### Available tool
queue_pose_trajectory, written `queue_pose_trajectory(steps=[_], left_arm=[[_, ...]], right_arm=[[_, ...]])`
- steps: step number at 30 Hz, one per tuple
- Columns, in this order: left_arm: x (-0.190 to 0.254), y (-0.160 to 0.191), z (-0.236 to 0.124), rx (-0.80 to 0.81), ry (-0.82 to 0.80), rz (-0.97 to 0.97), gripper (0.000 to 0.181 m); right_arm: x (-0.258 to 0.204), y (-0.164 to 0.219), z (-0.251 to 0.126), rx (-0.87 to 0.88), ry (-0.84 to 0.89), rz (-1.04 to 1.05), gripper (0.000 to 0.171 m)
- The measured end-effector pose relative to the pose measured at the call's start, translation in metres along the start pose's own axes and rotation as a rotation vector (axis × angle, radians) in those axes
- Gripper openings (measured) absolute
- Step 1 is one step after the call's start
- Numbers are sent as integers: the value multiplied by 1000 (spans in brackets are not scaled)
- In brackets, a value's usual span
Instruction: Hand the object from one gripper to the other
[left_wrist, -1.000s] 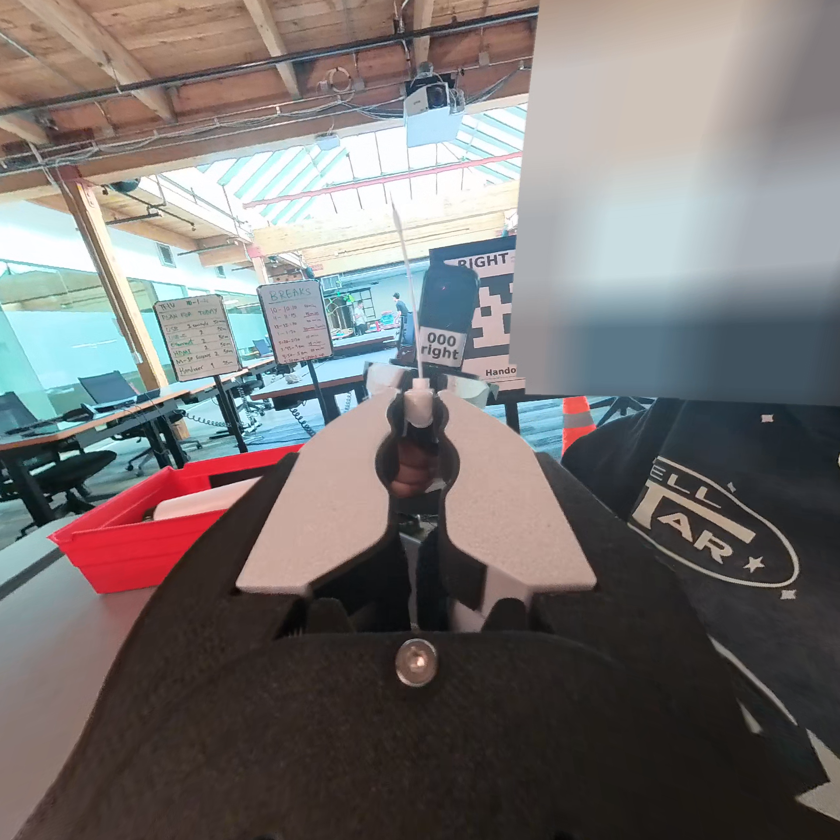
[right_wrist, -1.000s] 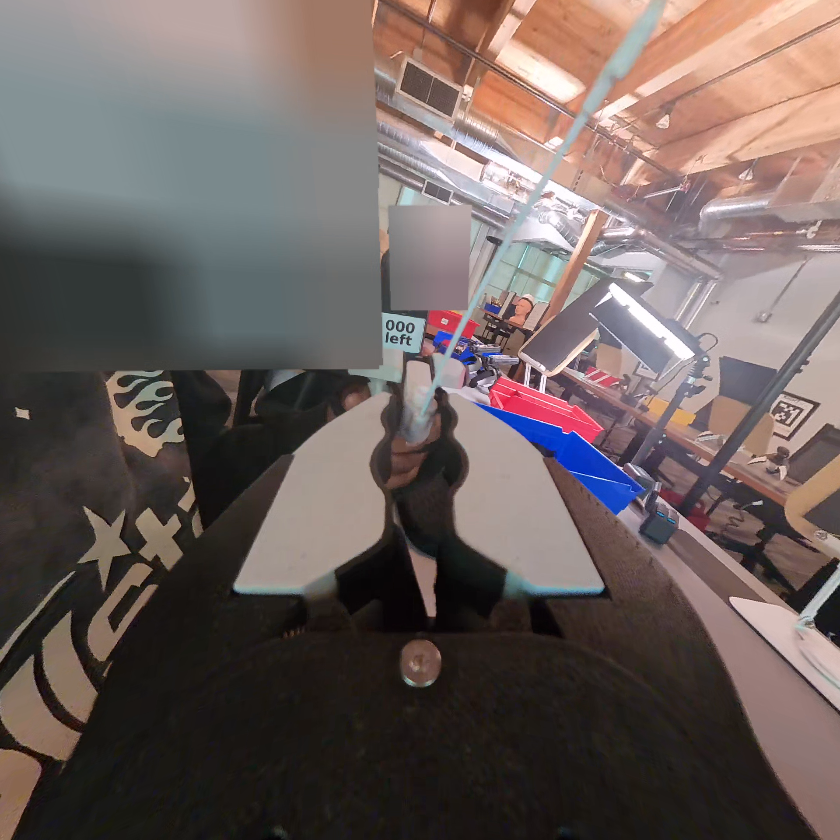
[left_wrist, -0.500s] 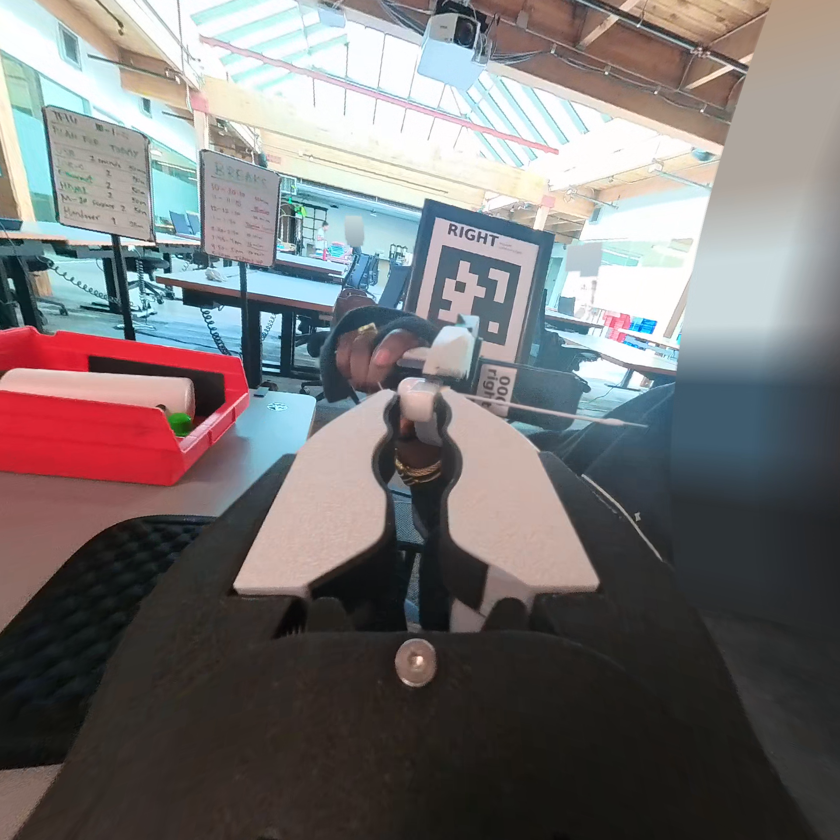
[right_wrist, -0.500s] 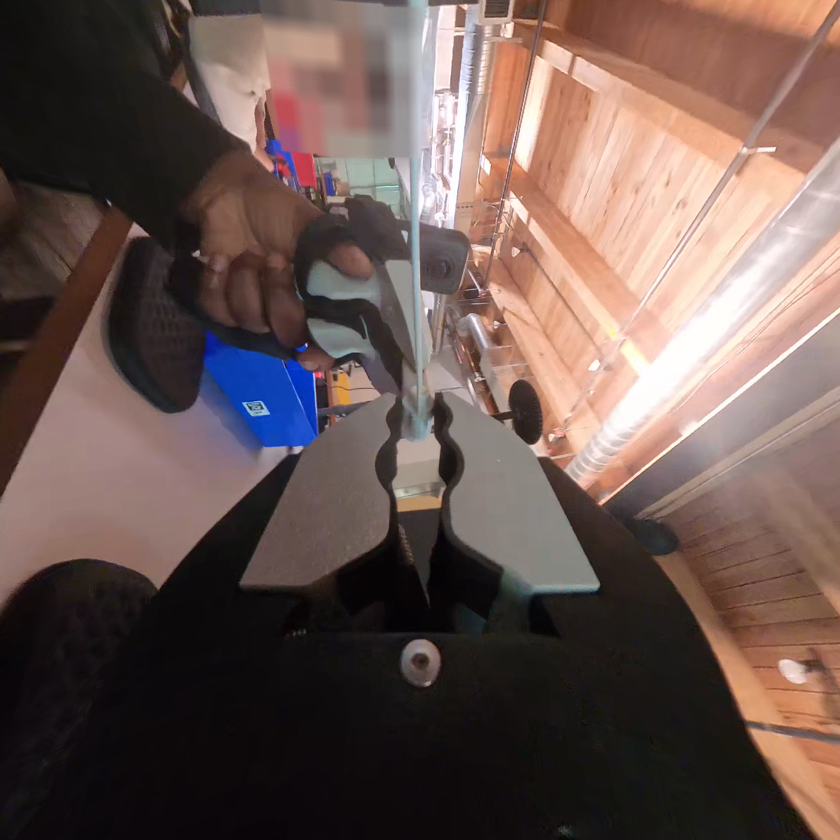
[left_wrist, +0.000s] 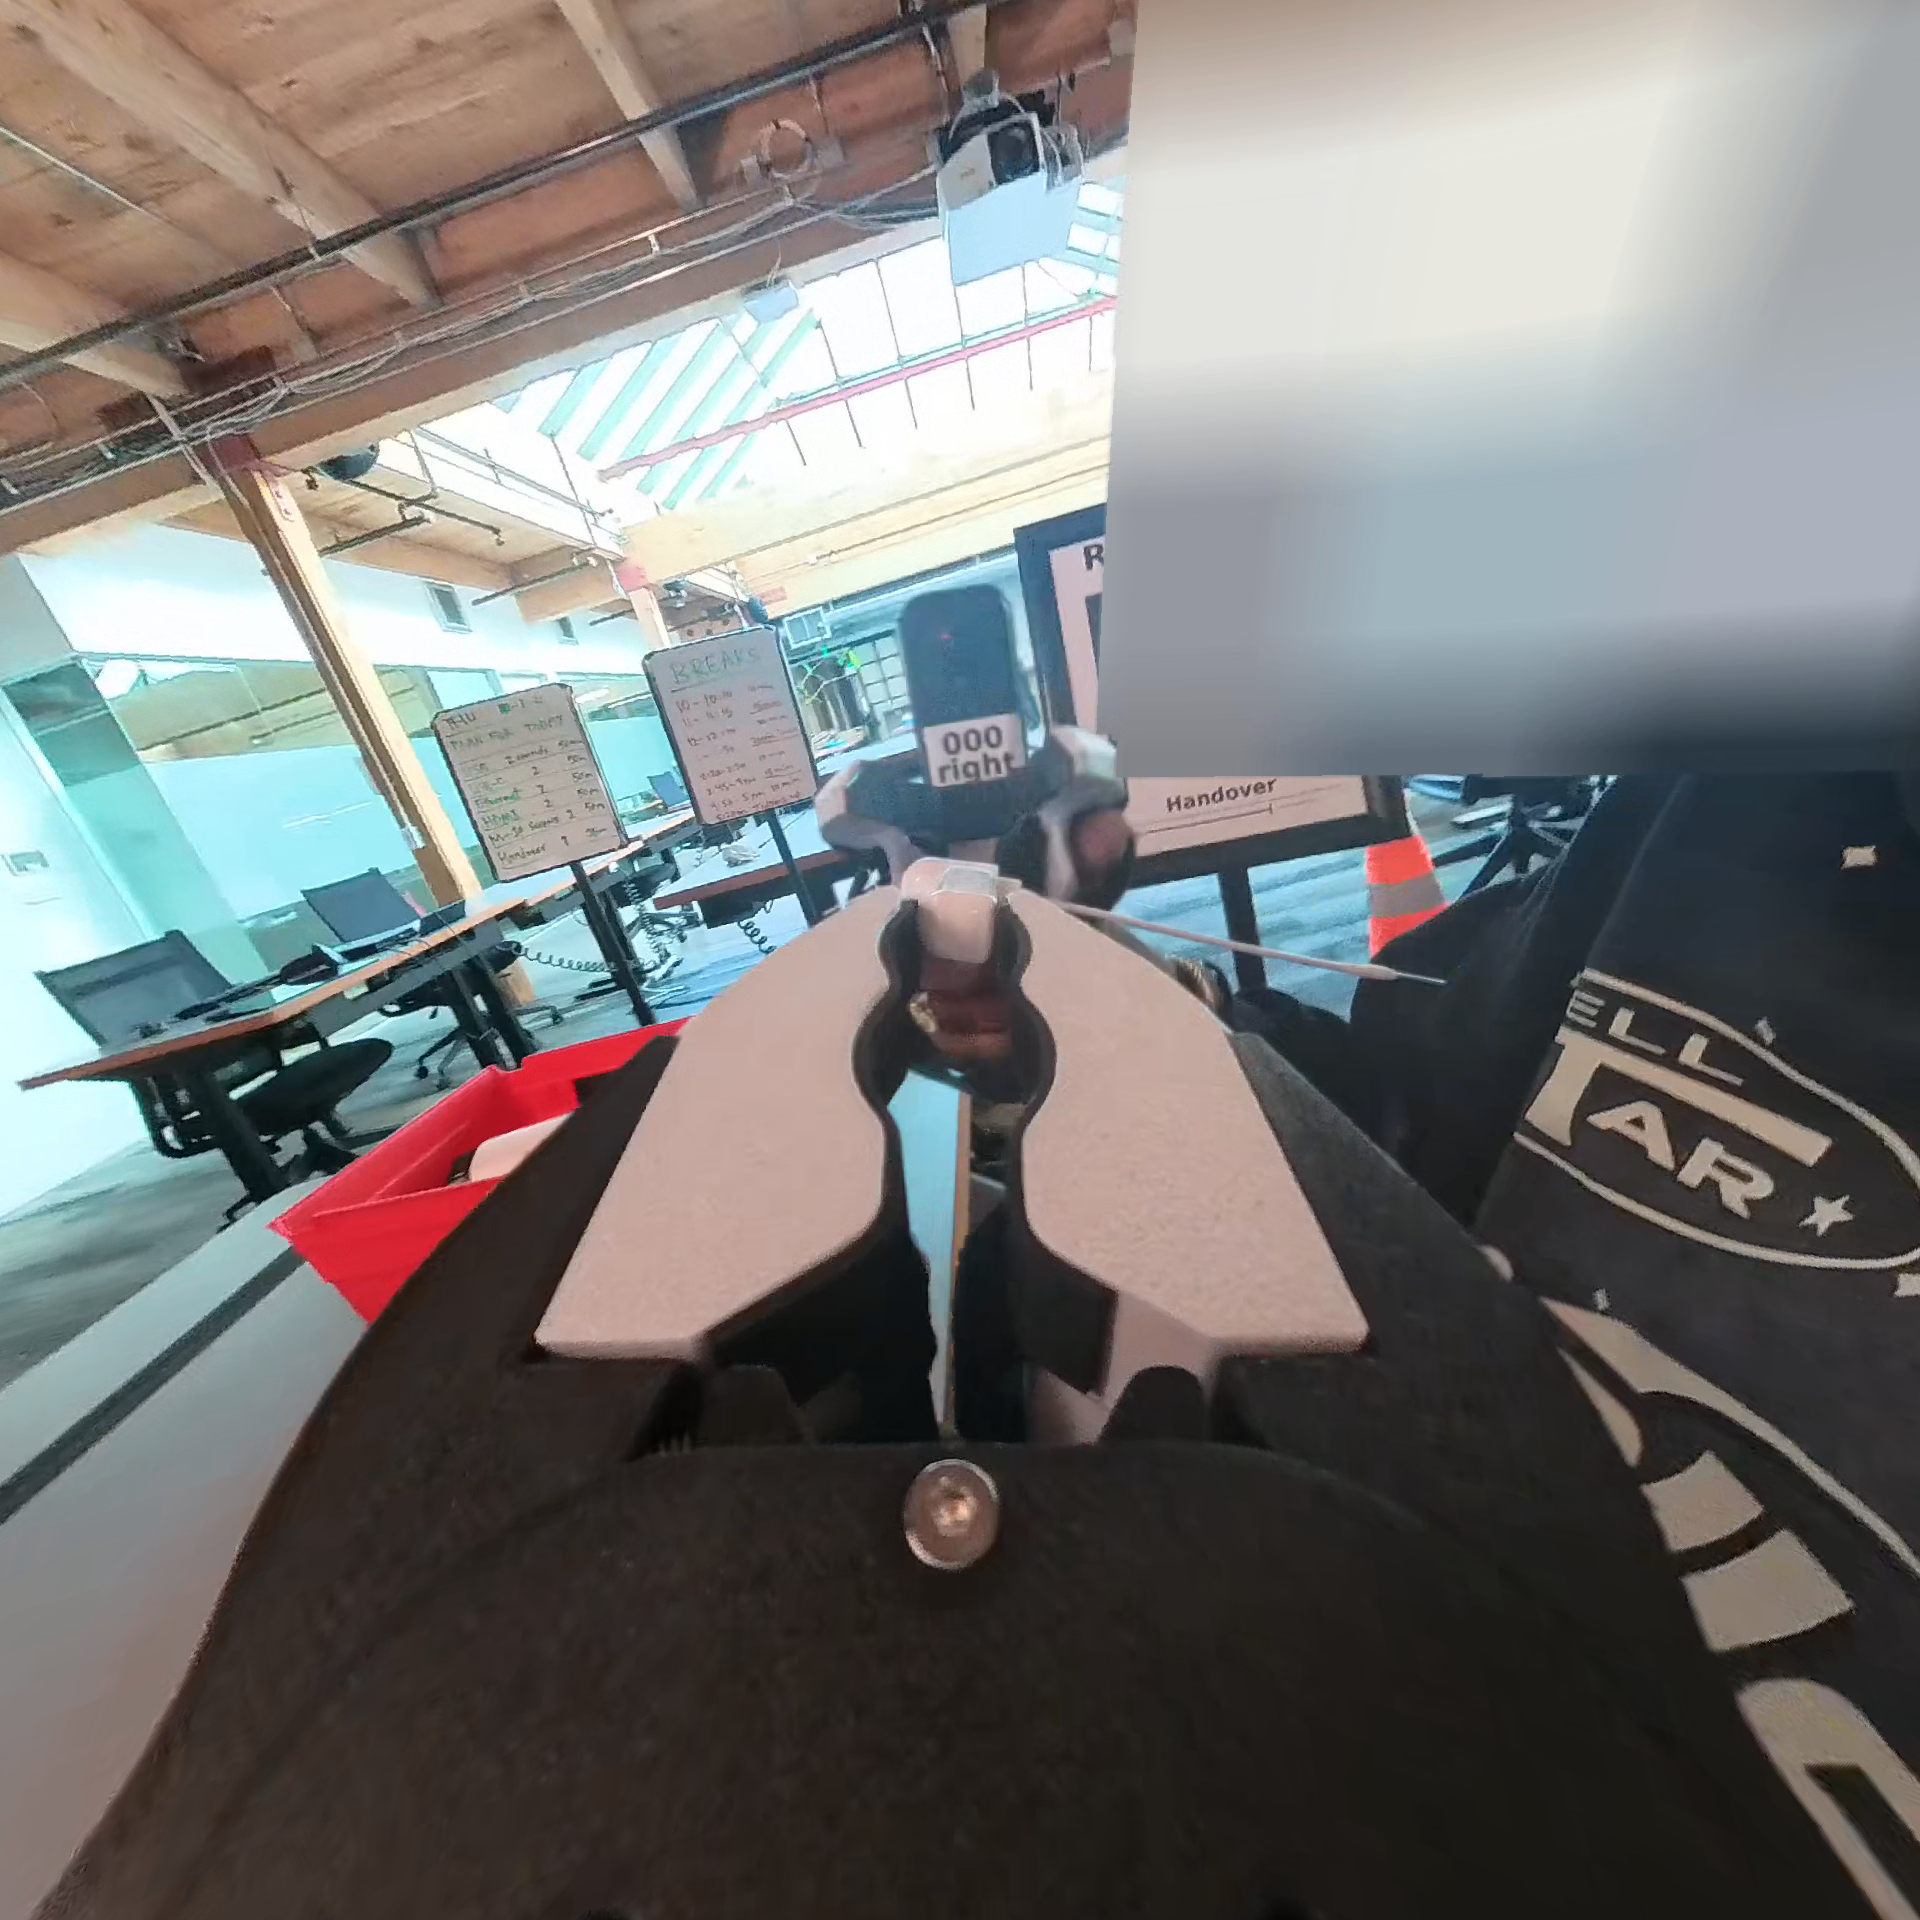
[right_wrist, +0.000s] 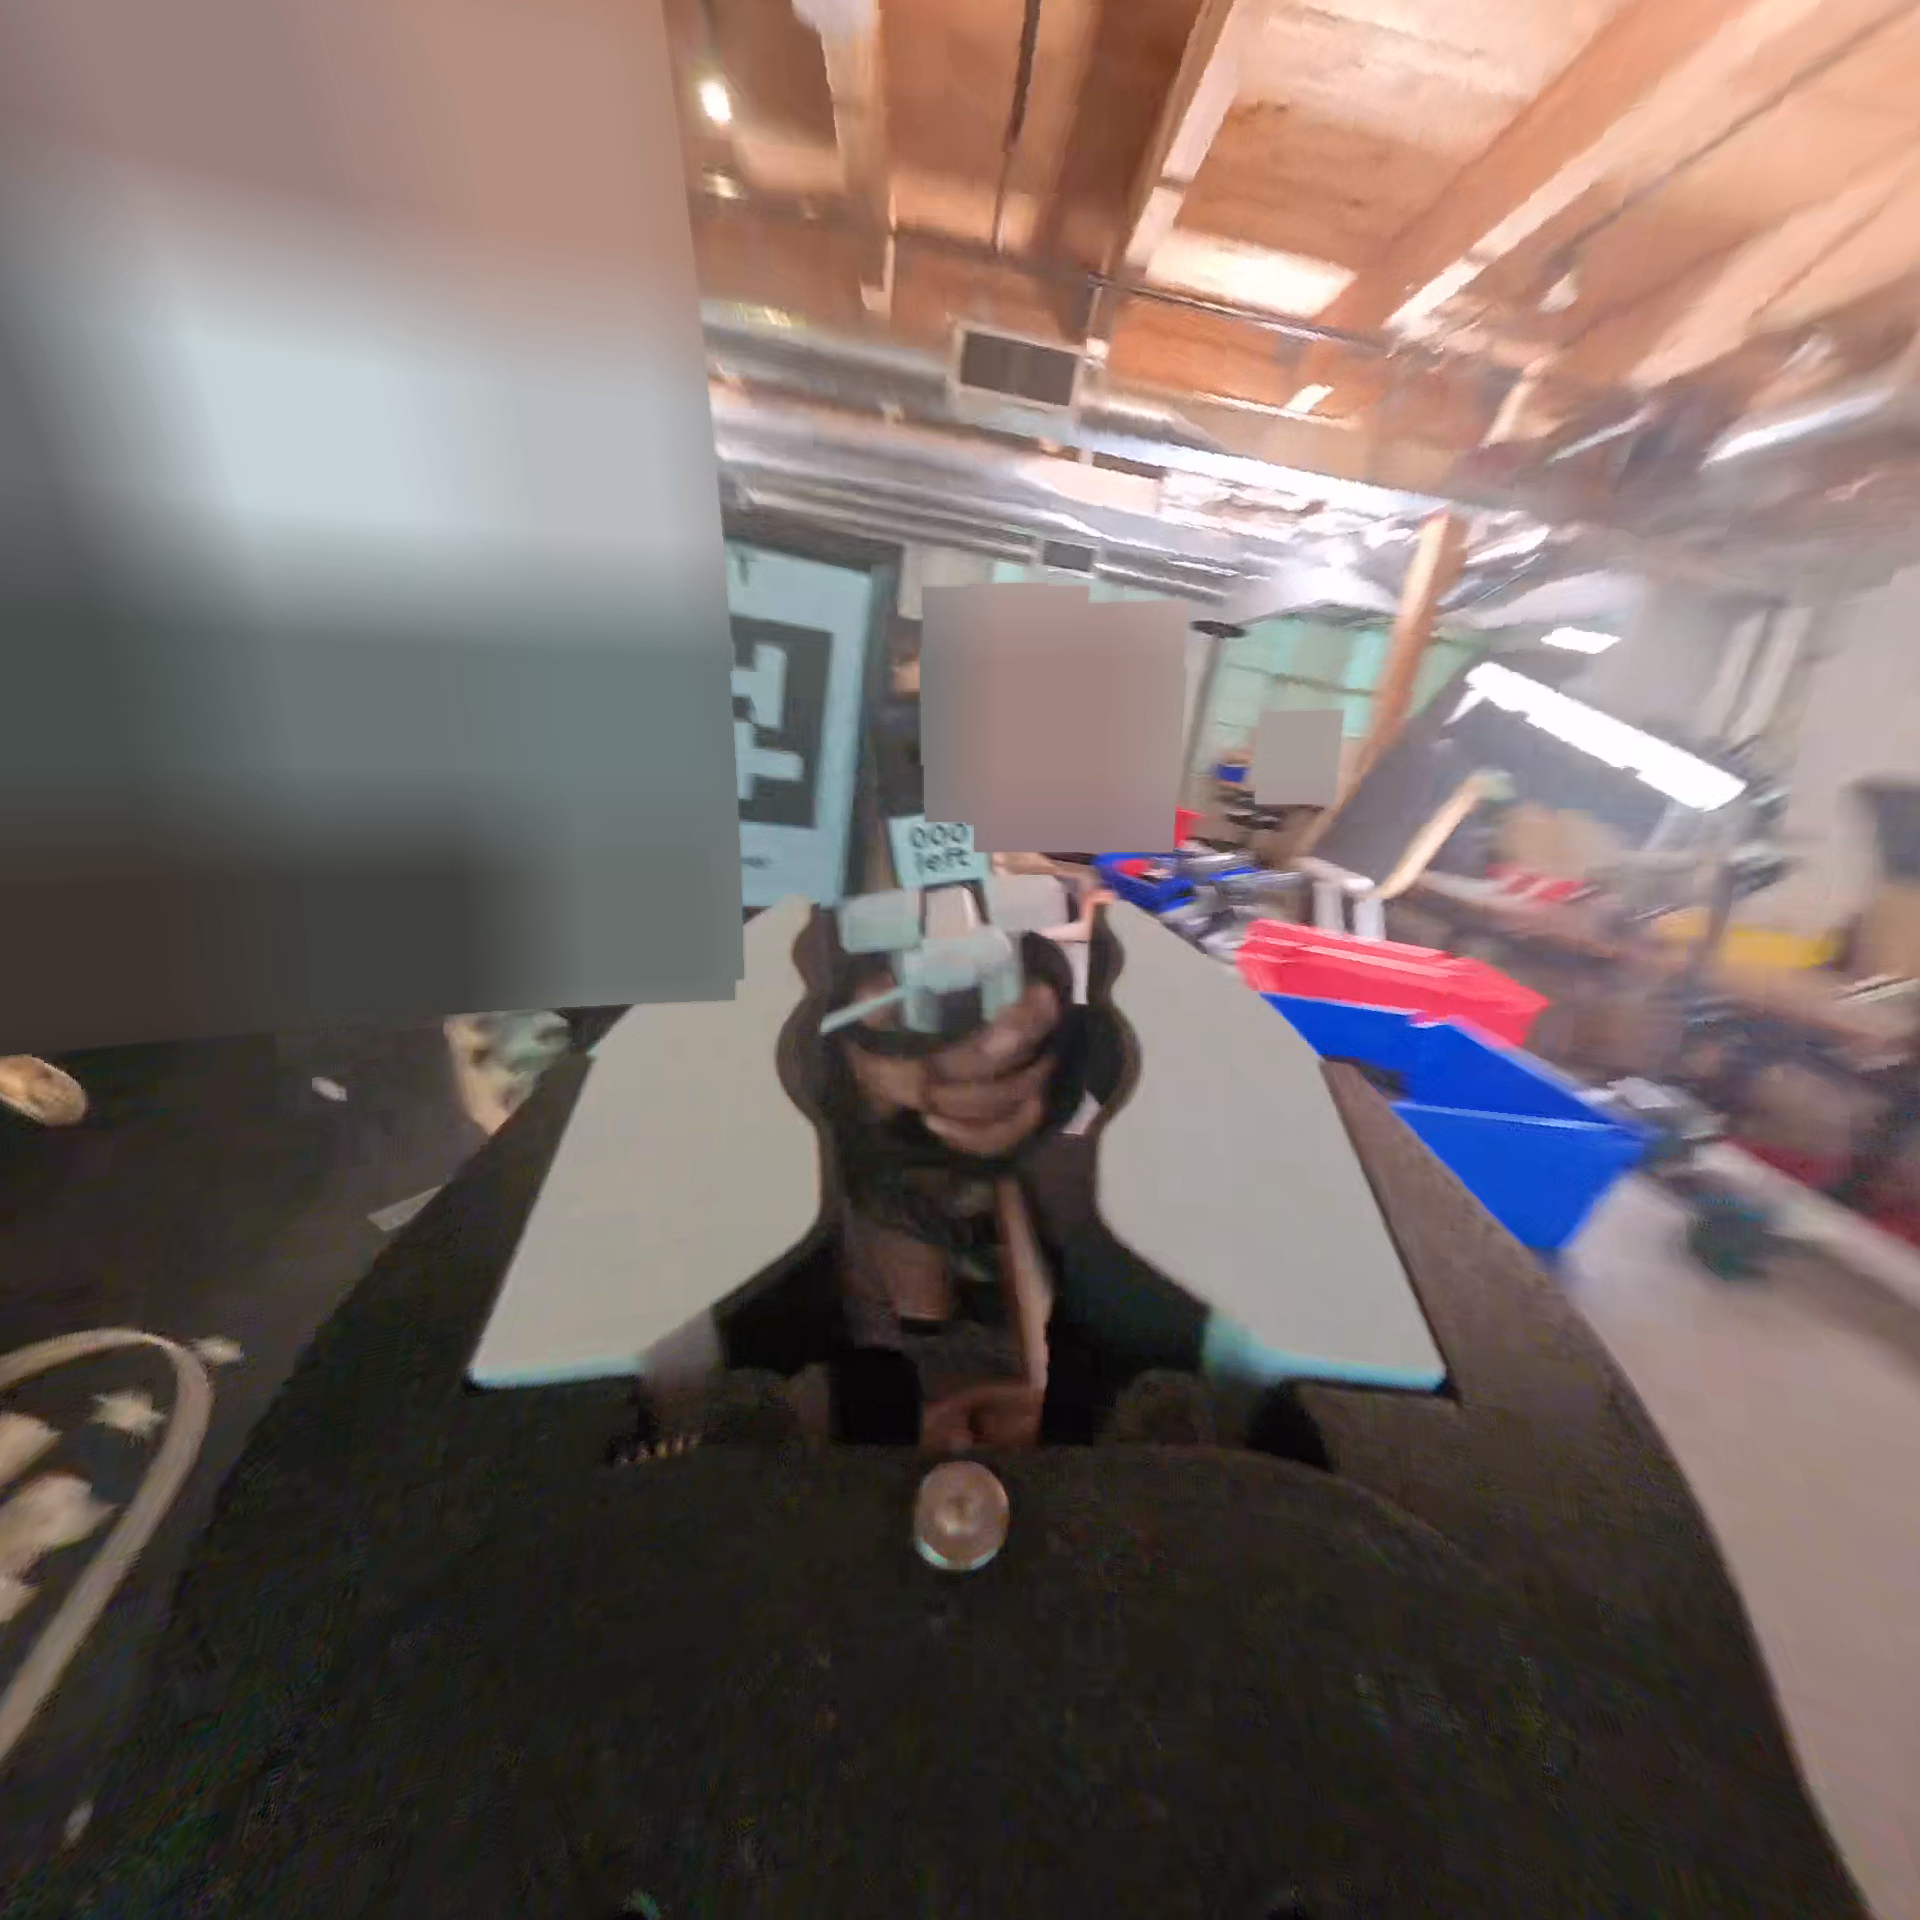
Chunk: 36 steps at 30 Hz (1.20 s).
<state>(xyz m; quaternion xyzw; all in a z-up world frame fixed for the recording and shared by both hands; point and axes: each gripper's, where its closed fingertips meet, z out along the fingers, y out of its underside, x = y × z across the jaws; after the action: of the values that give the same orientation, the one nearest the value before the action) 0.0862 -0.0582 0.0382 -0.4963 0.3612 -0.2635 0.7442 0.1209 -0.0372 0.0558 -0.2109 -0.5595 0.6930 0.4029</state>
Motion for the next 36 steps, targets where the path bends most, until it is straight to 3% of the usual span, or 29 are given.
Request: queue_pose_trajectory(steps=[2, 7, 13, 15, 20, 22, 26, 29, 31, 36], left_arm=[[1, 4, 2, -25, 1, 18, 13], [3, 9, 4, -45, 14, 22, 14], [5, 12, 6, -60, 15, -1, 14], [3, 12, 6, -52, 17, -82, 16], [-2, 12, 6, -43, 46, -331, 27], [-4, 14, 6, -40, 35, -334, 27], [1, 18, 7, -72, 54, -316, 12], [3, 14, 7, -42, 60, -257, 12], [2, 9, 6, -13, 58, -219, 12], [2, 2, 2, 18, 47, -158, 12]], right_arm=[[-2, 5, 4, -28, -26, 69, 48], [-6, 29, 18, -178, 36, -105, 44], [-1, 41, 20, -272, 101, -302, 25], [2, 40, 19, -297, 134, -464, 26], [10, 38, 15, -423, 304, -1137, 25], [10, 40, 17, -445, 318, -1224, 25], [6, 41, 18, -412, 292, -1222, 25], [5, 38, 19, -377, 293, -1131, 25], [5, 37, 19, -340, 256, -889, 27], [-4, 10, 17, -53, 64, -86, 32]])
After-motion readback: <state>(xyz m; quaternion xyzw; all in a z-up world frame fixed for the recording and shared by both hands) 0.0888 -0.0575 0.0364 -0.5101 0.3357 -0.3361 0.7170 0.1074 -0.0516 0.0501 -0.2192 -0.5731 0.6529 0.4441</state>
